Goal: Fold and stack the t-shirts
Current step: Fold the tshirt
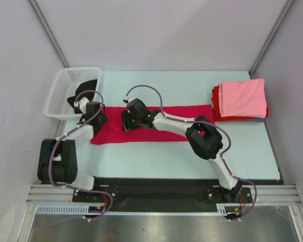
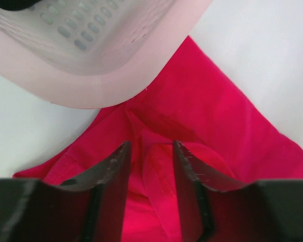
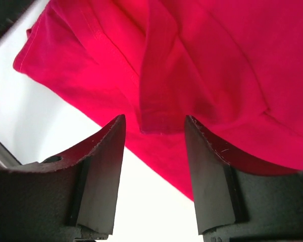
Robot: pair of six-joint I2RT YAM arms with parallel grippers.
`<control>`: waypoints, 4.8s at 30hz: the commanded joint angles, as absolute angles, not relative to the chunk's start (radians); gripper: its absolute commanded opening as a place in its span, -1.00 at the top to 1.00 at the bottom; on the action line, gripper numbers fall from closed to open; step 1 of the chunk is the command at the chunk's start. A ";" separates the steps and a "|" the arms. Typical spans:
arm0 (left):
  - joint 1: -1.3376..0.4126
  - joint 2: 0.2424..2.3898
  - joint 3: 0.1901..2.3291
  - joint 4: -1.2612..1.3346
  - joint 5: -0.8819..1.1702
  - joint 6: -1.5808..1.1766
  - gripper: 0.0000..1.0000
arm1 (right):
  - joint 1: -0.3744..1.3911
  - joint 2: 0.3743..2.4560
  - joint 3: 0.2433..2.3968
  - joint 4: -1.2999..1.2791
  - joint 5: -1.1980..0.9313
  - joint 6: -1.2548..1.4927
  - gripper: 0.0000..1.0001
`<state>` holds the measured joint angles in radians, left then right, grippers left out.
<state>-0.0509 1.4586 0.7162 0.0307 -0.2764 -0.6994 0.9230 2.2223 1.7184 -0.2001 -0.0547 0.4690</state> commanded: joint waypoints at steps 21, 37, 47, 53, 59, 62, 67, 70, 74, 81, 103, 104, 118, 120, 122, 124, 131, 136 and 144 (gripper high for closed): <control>-0.041 1.421 0.726 0.043 -0.305 -0.710 0.99 | 0.937 2.226 1.795 -0.262 -0.034 0.367 1.00; -0.084 1.171 0.555 0.023 -0.241 -0.758 0.99 | 0.868 2.099 1.681 -0.304 -0.224 0.318 0.97; -0.115 0.965 0.394 -0.072 -0.209 -0.802 0.99 | 0.841 2.092 1.652 -0.319 -0.316 0.301 0.92; -0.143 0.876 0.328 -0.090 -0.161 -0.856 0.99 | 0.828 2.089 1.640 -0.325 -0.344 0.302 0.92; -0.170 0.842 0.304 -0.130 -0.161 -0.876 0.99 | 0.827 2.091 1.646 -0.348 -0.362 0.284 0.88; -0.170 0.819 0.287 -0.146 -0.161 -0.885 0.99 | 0.825 2.088 1.646 -0.368 -0.348 0.270 0.85; -0.170 0.779 0.279 -0.182 -0.208 -0.887 0.99 | 0.822 2.088 1.632 -0.387 -0.336 0.262 0.28; -0.170 0.775 0.296 -0.202 -0.229 -0.882 0.96 | 0.812 2.082 1.618 -0.368 -0.350 0.288 0.07; -0.170 0.790 0.322 -0.221 -0.242 -0.870 0.96 | 0.778 2.079 1.576 -0.306 -0.437 0.365 0.06; -0.170 0.810 0.319 -0.229 -0.282 -0.861 0.91 | 0.721 2.095 1.450 -0.084 -0.581 0.610 0.12; -0.170 0.834 0.276 -0.181 -0.293 -0.842 0.95 | 0.752 2.233 1.517 -0.115 -0.542 0.727 0.33; -0.169 0.836 0.275 -0.178 -0.291 -0.842 0.96 | 0.752 2.232 1.516 -0.120 -0.535 0.727 0.44; -0.169 0.842 0.279 -0.176 -0.287 -0.842 0.58 | 0.742 2.171 1.546 -0.279 -0.469 0.680 0.60; -0.170 0.822 0.288 -0.196 -0.281 -0.842 0.57 | 0.738 2.152 1.531 -0.281 -0.457 0.666 0.38; -0.169 0.802 0.310 -0.215 -0.282 -0.835 0.50 | 0.729 2.120 1.499 -0.272 -0.451 0.666 0.32; -0.169 0.779 0.343 -0.239 -0.287 -0.815 0.36 | 0.715 2.068 1.468 -0.241 -0.453 0.660 0.32; -0.169 0.808 0.486 -0.354 -0.380 -0.793 -0.93 | 0.655 1.899 1.324 -0.232 -0.396 0.595 0.32; -0.166 0.848 0.538 -0.266 -0.388 -0.787 -1.00 | 0.618 1.783 1.214 -0.226 -0.331 0.534 0.35; -0.155 1.151 0.702 -0.143 -0.370 -0.896 -0.99 | 0.586 1.546 1.000 -0.146 -0.173 0.514 0.42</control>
